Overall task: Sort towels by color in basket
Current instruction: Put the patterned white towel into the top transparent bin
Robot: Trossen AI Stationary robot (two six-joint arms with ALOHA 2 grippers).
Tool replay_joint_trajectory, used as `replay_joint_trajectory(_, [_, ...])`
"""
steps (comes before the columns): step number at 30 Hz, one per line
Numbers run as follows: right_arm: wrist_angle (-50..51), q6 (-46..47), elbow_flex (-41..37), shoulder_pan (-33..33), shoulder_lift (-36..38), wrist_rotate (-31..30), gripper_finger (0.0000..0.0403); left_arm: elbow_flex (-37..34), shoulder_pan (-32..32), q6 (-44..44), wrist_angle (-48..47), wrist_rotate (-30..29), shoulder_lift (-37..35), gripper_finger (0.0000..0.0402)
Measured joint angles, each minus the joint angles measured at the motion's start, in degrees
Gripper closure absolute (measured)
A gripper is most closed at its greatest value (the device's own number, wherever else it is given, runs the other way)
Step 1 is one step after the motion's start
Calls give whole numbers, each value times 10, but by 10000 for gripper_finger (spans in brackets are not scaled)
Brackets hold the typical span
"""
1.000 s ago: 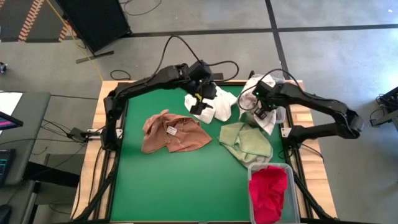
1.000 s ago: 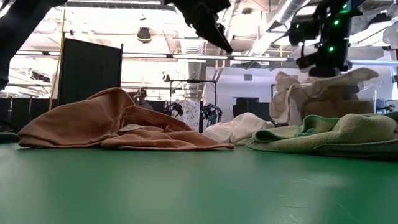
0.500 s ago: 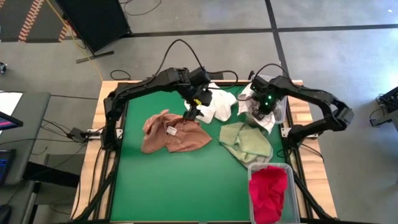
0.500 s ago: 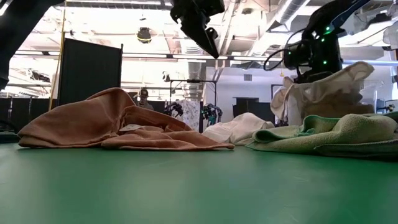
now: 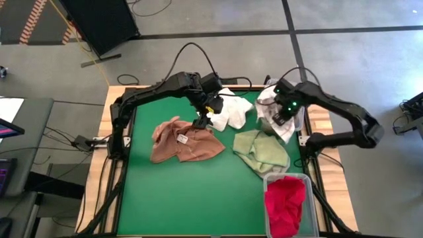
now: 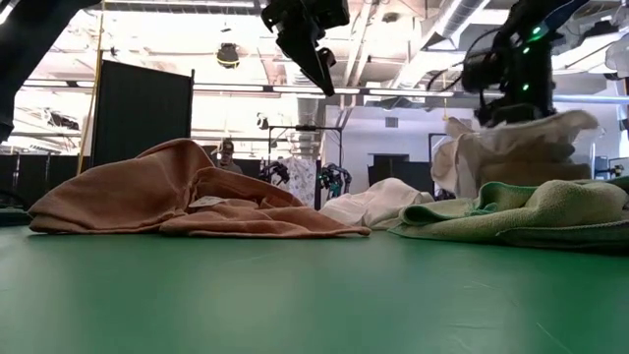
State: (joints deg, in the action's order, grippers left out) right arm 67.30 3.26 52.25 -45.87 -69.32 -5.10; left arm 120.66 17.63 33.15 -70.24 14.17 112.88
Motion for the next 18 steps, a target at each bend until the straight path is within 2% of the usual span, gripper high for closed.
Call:
replay_joint_trajectory(10, [-2,12,2,0,136,3,194,-37,0,2,14,1,0,162])
replay_joint_trajectory(18, [-37,8,2,21,216,7,180,-77,0,4,32,1,0,162])
